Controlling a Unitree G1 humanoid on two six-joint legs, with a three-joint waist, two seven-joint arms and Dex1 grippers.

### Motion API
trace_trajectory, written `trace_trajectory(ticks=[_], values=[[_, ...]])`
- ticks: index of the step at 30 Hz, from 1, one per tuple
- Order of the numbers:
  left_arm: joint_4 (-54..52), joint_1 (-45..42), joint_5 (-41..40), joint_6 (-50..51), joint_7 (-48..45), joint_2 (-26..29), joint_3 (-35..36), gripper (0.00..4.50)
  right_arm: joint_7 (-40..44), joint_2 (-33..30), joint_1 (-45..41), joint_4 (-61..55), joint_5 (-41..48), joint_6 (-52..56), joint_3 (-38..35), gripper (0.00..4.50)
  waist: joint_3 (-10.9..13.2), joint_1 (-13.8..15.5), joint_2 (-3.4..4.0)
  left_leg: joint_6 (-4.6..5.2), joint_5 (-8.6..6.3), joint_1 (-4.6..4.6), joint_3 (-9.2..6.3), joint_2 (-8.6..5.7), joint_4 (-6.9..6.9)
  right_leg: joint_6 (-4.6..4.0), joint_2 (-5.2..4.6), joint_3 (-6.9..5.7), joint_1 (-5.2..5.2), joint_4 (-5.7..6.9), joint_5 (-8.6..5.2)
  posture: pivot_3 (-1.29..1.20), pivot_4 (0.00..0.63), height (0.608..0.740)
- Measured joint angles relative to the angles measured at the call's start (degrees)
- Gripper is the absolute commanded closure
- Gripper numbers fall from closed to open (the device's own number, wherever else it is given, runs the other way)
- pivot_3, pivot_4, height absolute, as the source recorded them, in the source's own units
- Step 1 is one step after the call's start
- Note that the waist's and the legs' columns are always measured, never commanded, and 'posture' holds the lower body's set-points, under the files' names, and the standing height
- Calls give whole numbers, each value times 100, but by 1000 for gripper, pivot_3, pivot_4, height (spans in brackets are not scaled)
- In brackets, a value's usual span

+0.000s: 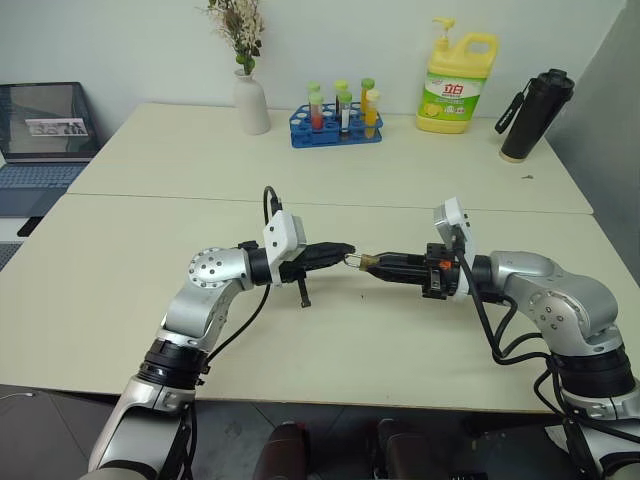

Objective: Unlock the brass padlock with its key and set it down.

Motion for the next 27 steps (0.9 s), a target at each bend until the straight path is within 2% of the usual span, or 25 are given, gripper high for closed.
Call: trace_trajectory(ticks=[10, 27], values=[[-666, 274, -119, 573, -164, 236, 41, 4500, -91, 19, -2, 37, -1, 0, 0, 4353, 0, -5, 0, 0, 0, 0, -1, 1, 0, 0, 0, 1, 0, 0, -1, 0, 150, 740], [-1201, 208, -574, 1358, 82, 206, 313, 4500, -16, -1, 0, 98, -111, -70, 53, 4353, 0, -4, 0, 0, 0, 0, -1, 0, 0, 1, 0, 0, 0, -1, -1, 0, 150, 740]])
